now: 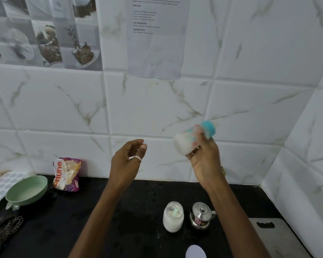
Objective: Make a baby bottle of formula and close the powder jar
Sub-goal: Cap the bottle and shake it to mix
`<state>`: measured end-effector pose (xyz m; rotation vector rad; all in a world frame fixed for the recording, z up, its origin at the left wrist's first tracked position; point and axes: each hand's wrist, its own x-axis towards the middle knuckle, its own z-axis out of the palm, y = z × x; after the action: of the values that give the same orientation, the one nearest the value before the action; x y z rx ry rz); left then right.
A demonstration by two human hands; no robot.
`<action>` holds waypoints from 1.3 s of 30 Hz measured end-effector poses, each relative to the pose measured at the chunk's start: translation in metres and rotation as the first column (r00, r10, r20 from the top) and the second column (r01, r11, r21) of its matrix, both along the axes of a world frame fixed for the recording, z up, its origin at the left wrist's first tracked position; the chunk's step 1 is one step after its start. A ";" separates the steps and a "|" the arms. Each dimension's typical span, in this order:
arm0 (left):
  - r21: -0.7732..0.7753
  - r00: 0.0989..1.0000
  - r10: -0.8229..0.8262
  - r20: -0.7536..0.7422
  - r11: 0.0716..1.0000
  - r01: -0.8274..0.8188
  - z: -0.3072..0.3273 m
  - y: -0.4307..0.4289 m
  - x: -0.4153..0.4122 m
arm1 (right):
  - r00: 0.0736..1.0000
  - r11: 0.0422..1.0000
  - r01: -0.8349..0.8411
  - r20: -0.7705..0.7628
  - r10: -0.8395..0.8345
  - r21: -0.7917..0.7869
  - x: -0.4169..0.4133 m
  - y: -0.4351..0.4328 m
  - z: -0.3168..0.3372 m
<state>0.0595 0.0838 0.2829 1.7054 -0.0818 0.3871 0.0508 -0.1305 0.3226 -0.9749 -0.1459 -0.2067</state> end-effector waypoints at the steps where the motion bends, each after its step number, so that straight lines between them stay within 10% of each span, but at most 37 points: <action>1: -0.003 1.000 0.000 -0.002 1.000 0.000 0.000 0.001 0.000 | 1.000 0.999 0.020 0.011 -0.021 0.037 0.000 0.000 0.002; 5: 0.001 1.000 0.013 0.005 1.000 -0.013 0.001 0.000 0.000 | 0.995 0.927 -0.100 -0.007 0.104 -0.360 -0.006 0.002 -0.006; 10: -0.013 1.000 -0.002 -0.009 1.000 0.002 -0.001 -0.001 0.000 | 0.999 0.999 0.048 0.004 -0.048 0.014 0.001 -0.002 0.003; 14: -0.019 1.000 0.006 -0.003 1.000 -0.006 0.001 0.001 0.000 | 0.996 0.870 -0.089 -0.057 0.070 -0.484 -0.007 -0.003 -0.007; 18: -0.029 1.000 -0.007 -0.004 1.000 0.007 0.001 0.001 -0.002 | 0.999 0.990 -0.003 -0.047 -0.003 -0.144 -0.004 -0.007 -0.006; 23: -0.021 1.000 -0.002 0.004 1.000 0.003 0.003 0.001 -0.002 | 0.996 0.898 -0.079 -0.062 0.058 -0.434 -0.006 -0.007 -0.010; 27: -0.020 1.000 -0.009 0.002 1.000 0.009 0.002 0.000 -0.004 | 0.997 0.997 0.076 -0.033 -0.075 0.013 -0.001 -0.010 0.002; 31: -0.016 1.000 0.004 -0.002 1.000 -0.004 0.003 0.000 -0.002 | 0.997 0.923 -0.048 -0.073 0.021 -0.382 -0.007 -0.007 -0.005; 36: -0.023 1.000 -0.012 0.000 1.000 0.012 0.002 -0.002 -0.002 | 0.996 0.996 0.086 -0.037 -0.087 -0.028 -0.002 -0.009 0.001; 39: -0.012 1.000 -0.006 -0.006 1.000 0.005 0.003 0.000 -0.002 | 0.998 0.939 -0.033 -0.061 0.013 -0.342 -0.006 -0.007 -0.003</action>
<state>0.0576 0.0837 0.2864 1.6938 -0.0798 0.3779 0.0451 -0.1372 0.3199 -1.3259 -0.1430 -0.1328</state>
